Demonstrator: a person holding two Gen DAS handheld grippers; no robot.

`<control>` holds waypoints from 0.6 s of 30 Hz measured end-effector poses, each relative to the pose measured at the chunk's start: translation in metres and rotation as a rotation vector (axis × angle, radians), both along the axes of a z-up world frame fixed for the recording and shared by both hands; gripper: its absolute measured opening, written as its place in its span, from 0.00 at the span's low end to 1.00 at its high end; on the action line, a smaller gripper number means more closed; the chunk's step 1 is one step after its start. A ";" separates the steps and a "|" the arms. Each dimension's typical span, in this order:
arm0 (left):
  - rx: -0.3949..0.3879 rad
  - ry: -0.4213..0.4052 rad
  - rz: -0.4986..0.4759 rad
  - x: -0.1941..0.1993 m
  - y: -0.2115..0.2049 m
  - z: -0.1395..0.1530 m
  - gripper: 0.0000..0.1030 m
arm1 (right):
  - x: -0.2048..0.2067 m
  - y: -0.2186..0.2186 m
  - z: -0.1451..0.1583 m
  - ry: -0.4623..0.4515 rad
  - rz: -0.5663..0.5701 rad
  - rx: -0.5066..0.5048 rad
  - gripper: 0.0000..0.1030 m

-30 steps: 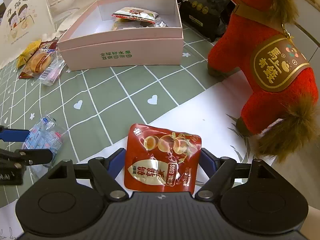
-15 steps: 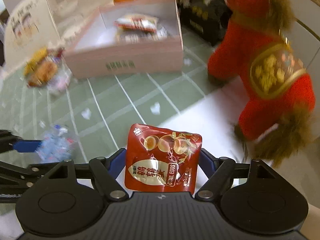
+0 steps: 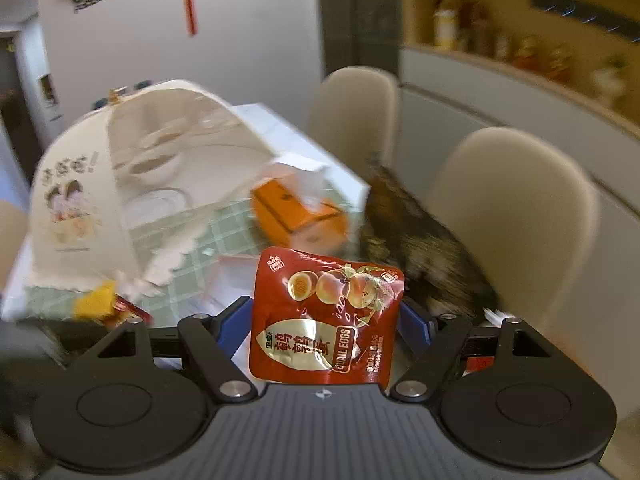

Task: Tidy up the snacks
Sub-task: 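Carry the red packet in the right gripper over the pink box while the left carries the candy bag, then drop the red packet into the pink box with the right gripper while the left releases the candy bag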

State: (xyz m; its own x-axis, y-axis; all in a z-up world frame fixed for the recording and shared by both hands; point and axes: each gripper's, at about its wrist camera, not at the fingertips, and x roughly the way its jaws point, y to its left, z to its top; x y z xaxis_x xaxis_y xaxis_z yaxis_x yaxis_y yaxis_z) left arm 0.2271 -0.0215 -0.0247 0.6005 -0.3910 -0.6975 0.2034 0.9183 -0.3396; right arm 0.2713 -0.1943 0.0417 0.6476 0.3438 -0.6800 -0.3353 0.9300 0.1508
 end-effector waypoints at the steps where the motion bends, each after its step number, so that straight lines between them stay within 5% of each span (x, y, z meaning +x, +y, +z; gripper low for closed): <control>1: -0.006 0.001 0.005 0.000 0.000 -0.004 0.60 | 0.009 0.004 -0.002 0.019 -0.011 -0.013 0.76; 6: -0.053 -0.023 0.023 -0.017 0.026 -0.004 0.60 | 0.027 0.020 -0.015 0.071 -0.004 -0.038 0.77; 9: -0.013 -0.050 0.142 -0.017 0.061 0.000 0.60 | 0.023 0.025 -0.028 0.123 -0.003 -0.013 0.77; 13: 0.008 0.046 0.303 0.003 0.105 -0.014 0.60 | -0.005 0.024 -0.042 0.166 0.032 0.063 0.77; 18: 0.079 0.145 0.230 0.023 0.096 -0.046 0.60 | -0.047 0.035 -0.062 0.165 0.119 0.063 0.77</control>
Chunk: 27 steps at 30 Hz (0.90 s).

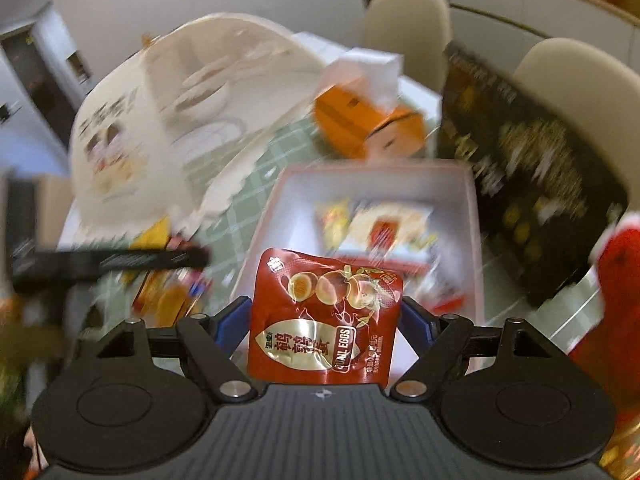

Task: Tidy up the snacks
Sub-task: 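Drop the red packet into the pink box with the right gripper while the left releases the candy bag, then grasp the clear bar packet with the left gripper while the right approaches the red bread packet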

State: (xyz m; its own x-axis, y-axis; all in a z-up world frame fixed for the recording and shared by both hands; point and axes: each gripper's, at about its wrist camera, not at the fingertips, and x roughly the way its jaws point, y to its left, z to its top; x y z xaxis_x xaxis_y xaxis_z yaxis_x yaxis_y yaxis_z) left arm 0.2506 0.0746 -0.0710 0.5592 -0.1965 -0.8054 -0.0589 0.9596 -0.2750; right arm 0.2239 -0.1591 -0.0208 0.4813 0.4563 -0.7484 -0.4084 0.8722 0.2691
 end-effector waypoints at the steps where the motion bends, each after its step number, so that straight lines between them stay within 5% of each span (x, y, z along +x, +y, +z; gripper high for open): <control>1: 0.006 0.009 -0.024 0.001 -0.005 -0.006 0.60 | -0.005 0.005 -0.003 -0.029 0.007 -0.030 0.77; 5: 0.065 0.028 -0.080 0.002 -0.023 -0.023 0.58 | 0.006 0.013 -0.010 -0.124 -0.022 -0.124 0.77; 9: 0.088 0.026 -0.105 -0.008 -0.028 -0.028 0.58 | 0.056 -0.002 -0.023 0.017 -0.017 0.073 0.82; 11: 0.099 0.028 -0.135 -0.015 -0.031 -0.028 0.58 | 0.076 -0.004 -0.032 0.102 -0.061 0.079 0.82; 18: 0.176 0.038 -0.267 -0.042 -0.049 -0.035 0.41 | 0.057 -0.004 -0.021 0.038 -0.101 0.052 0.82; 25: 0.045 0.091 -0.239 -0.096 -0.038 -0.035 0.39 | -0.006 0.017 -0.016 -0.039 0.057 -0.069 0.82; 27: -0.005 0.117 -0.227 -0.116 -0.035 -0.033 0.28 | -0.013 0.030 -0.015 -0.036 0.097 -0.070 0.82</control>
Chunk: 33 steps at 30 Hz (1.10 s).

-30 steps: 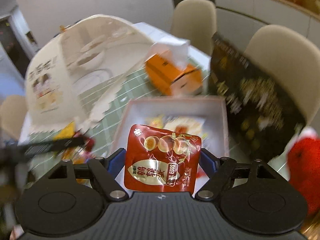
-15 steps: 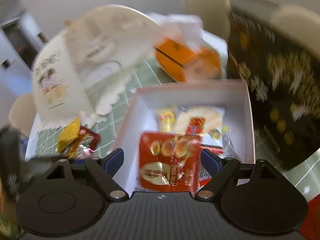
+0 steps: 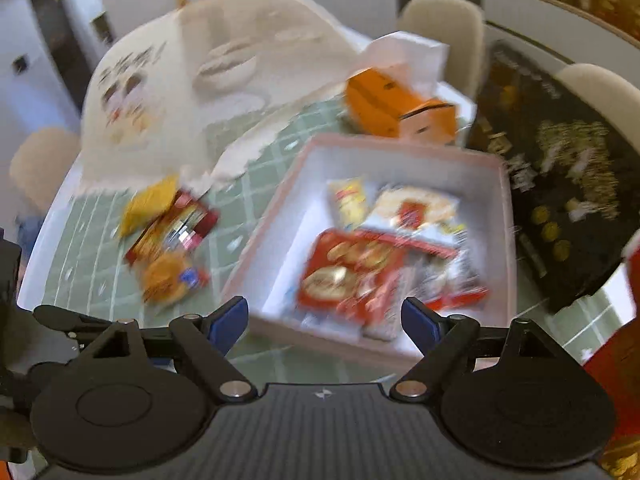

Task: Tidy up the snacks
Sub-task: 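Grasp the clear bar packet with the left gripper while the right approaches the red bread packet, then lift the clear bar packet with the left gripper while the right moves to the round pastry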

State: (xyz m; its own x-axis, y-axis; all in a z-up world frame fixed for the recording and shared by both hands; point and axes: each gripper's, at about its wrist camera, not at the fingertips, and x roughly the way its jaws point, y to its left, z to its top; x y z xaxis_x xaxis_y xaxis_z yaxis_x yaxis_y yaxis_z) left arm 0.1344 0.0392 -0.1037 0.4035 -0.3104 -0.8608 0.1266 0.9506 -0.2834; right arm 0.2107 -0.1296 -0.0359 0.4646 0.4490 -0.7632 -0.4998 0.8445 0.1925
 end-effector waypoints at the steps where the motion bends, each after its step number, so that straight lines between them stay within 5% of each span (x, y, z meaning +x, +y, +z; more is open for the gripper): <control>1: -0.013 0.021 0.013 -0.010 0.002 0.000 0.30 | -0.001 0.010 0.002 -0.012 0.025 -0.005 0.82; 7: 0.048 0.050 0.241 -0.058 0.040 0.002 0.29 | -0.014 0.092 0.016 -0.265 0.174 -0.157 0.82; 9: 0.026 0.051 0.318 -0.068 0.055 0.003 0.28 | -0.014 0.122 0.012 -0.286 0.265 -0.186 0.83; 12: -0.014 0.041 0.373 -0.081 0.061 0.006 0.22 | 0.003 0.169 -0.004 -0.190 0.359 -0.181 0.83; 17: -0.045 0.065 0.421 -0.100 0.060 0.006 0.23 | 0.035 0.212 -0.038 0.025 0.312 -0.180 0.81; 20: -0.052 0.067 0.418 -0.104 0.060 0.008 0.24 | 0.017 0.201 -0.042 0.096 0.344 -0.153 0.67; 23: -0.057 0.066 0.422 -0.101 0.063 0.007 0.24 | -0.016 0.180 -0.038 0.053 0.409 -0.186 0.53; 33: -0.047 0.030 0.403 -0.089 0.066 0.012 0.24 | -0.098 0.081 -0.051 0.024 0.420 -0.301 0.53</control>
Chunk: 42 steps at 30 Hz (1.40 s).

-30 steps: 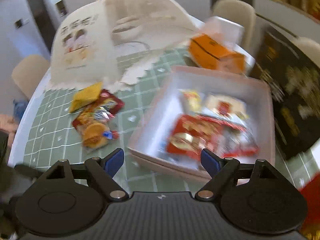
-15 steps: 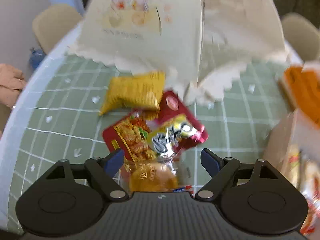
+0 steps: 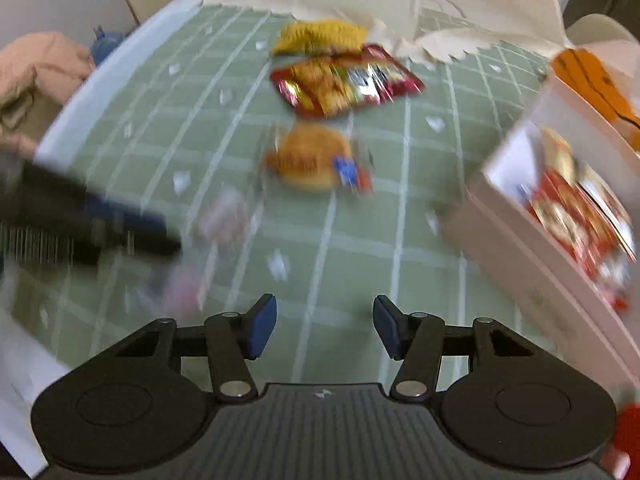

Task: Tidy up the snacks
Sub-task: 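Lift the clear bar packet with the left gripper while the right moves to the round pastry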

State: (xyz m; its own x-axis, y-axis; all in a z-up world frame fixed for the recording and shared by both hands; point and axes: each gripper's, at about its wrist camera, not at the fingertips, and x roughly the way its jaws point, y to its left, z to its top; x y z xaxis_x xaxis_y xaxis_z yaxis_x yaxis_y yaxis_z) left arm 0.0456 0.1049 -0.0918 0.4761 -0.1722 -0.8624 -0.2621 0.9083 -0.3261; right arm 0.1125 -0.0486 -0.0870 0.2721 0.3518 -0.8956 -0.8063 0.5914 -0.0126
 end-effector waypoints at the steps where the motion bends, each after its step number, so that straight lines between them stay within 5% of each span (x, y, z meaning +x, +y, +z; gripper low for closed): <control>1: 0.003 -0.002 -0.005 0.001 -0.002 0.001 0.24 | -0.004 -0.008 -0.002 -0.009 -0.020 -0.010 0.53; 6: 0.017 -0.047 0.003 0.010 -0.004 0.007 0.24 | -0.003 -0.033 0.010 0.020 -0.100 0.057 0.55; 9: 0.047 -0.153 -0.010 0.028 0.003 0.026 0.24 | 0.000 -0.030 0.020 0.001 -0.120 0.075 0.65; 13: 0.053 -0.238 0.002 0.075 0.021 0.035 0.24 | -0.010 -0.020 0.022 -0.004 -0.084 0.090 0.66; 19: 0.002 -0.139 0.007 0.113 0.025 0.003 0.24 | -0.034 -0.033 0.021 -0.066 -0.072 0.090 0.66; 28: -0.123 -0.097 -0.145 0.043 -0.034 -0.004 0.24 | -0.008 -0.065 -0.006 0.084 -0.273 0.106 0.68; 34: 0.156 -0.096 -0.082 0.000 -0.038 0.011 0.24 | -0.015 -0.058 -0.015 0.062 -0.245 0.068 0.72; 42: 0.253 -0.054 -0.132 0.008 -0.043 -0.004 0.27 | -0.017 -0.052 -0.024 0.019 -0.251 0.060 0.94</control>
State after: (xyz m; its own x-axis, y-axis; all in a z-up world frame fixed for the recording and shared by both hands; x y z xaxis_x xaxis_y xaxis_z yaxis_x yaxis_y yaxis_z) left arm 0.0536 0.0618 -0.0960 0.5101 -0.0182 -0.8599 -0.1250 0.9876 -0.0950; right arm 0.0953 -0.1002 -0.1111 0.3407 0.3279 -0.8811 -0.6342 0.7720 0.0422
